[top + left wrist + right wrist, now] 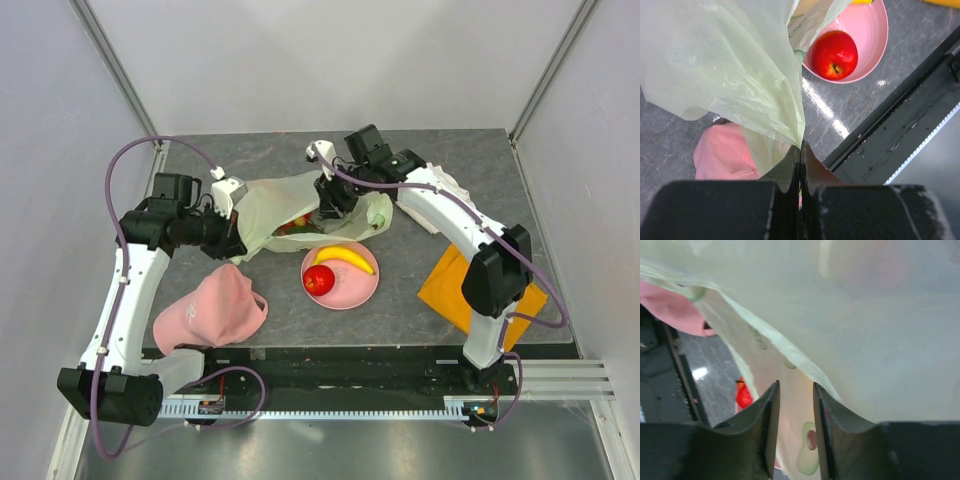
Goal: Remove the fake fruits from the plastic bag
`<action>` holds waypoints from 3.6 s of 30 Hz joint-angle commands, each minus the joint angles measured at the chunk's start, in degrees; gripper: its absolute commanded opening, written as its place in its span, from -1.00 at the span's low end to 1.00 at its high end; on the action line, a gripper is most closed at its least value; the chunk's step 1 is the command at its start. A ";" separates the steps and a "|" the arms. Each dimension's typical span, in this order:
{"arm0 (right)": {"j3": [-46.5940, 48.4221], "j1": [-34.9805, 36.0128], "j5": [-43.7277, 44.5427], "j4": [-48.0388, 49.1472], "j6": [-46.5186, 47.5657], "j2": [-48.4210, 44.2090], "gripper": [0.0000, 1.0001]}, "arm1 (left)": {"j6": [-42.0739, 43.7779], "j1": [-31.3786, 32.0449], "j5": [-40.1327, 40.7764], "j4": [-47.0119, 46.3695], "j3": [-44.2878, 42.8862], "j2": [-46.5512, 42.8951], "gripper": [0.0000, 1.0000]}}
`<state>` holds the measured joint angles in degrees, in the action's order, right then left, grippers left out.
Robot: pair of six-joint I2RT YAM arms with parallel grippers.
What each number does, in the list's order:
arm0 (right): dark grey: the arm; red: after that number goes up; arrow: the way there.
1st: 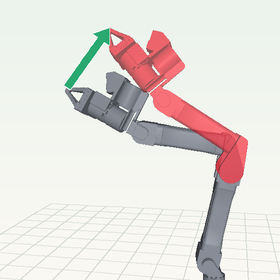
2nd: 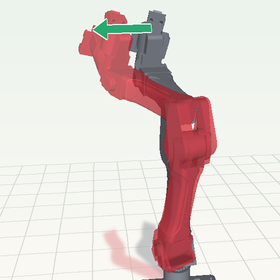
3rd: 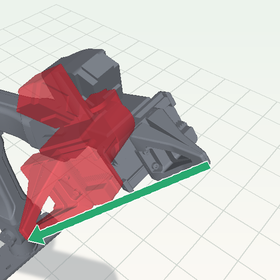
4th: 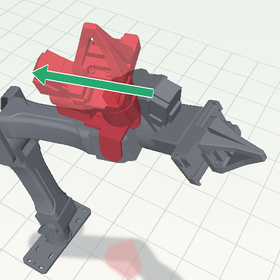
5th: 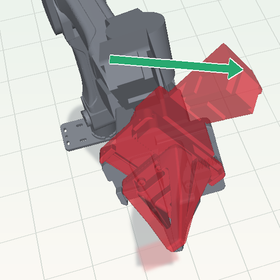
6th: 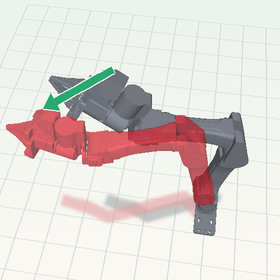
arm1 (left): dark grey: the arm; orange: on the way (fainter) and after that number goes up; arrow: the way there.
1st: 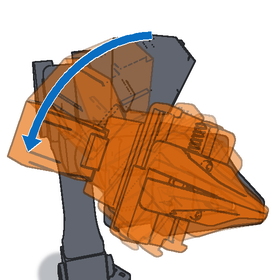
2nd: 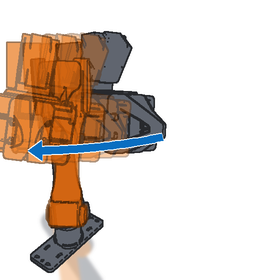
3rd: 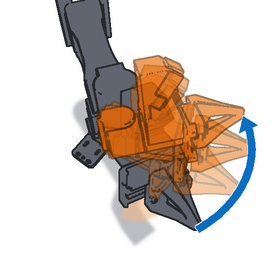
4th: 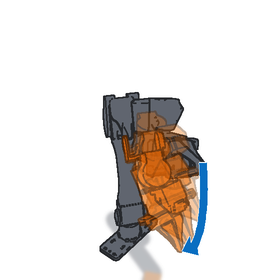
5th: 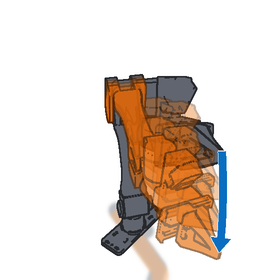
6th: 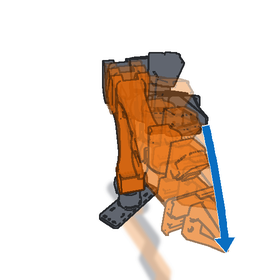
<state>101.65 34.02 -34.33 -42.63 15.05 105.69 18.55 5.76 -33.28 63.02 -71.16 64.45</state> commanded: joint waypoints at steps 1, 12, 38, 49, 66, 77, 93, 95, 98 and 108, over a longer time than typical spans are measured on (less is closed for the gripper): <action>0.22 1.40 9.61 0.53 2.09 2.05 -0.31 | 5.09 0.13 -0.30 5.44 -1.80 -2.13 -0.97; 6.18 2.81 37.45 15.46 -3.08 14.08 -1.00 | 9.30 -0.40 8.89 5.09 1.88 -0.99 -0.97; -4.28 7.90 -2.85 20.23 -6.54 6.79 -0.07 | 3.97 -0.31 15.44 -4.83 1.81 5.34 -0.97; 5.31 11.76 -7.18 15.12 -6.61 14.72 -0.22 | -9.14 -1.98 16.23 -7.48 2.25 4.99 -0.97; 19.28 12.56 26.48 19.69 -14.08 28.69 0.51 | -8.35 -2.60 13.68 -6.86 6.73 3.85 -0.97; 18.94 12.65 26.42 19.08 -14.52 29.40 0.72 | -7.73 -2.60 9.28 -6.25 7.87 3.50 -0.97; 4.71 4.33 29.47 15.04 -12.50 10.87 0.77 | -8.43 -2.42 -8.37 -8.17 -5.47 10.43 -0.97; 1.99 1.06 31.42 14.68 -11.80 10.33 0.77 | -10.10 -1.72 -9.35 -10.45 -10.11 15.25 -0.97; -0.65 -5.09 36.78 14.86 -8.20 10.32 0.78 | -11.86 0.21 -10.58 -11.08 -19.50 24.65 -0.97; -2.33 -20.91 43.90 16.09 -4.06 3.67 0.79 | -14.33 11.36 -10.67 -11.26 -53.46 45.32 -0.97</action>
<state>99.04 15.31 5.04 -27.86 8.80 116.25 6.02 12.93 -42.46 52.56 -114.65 108.62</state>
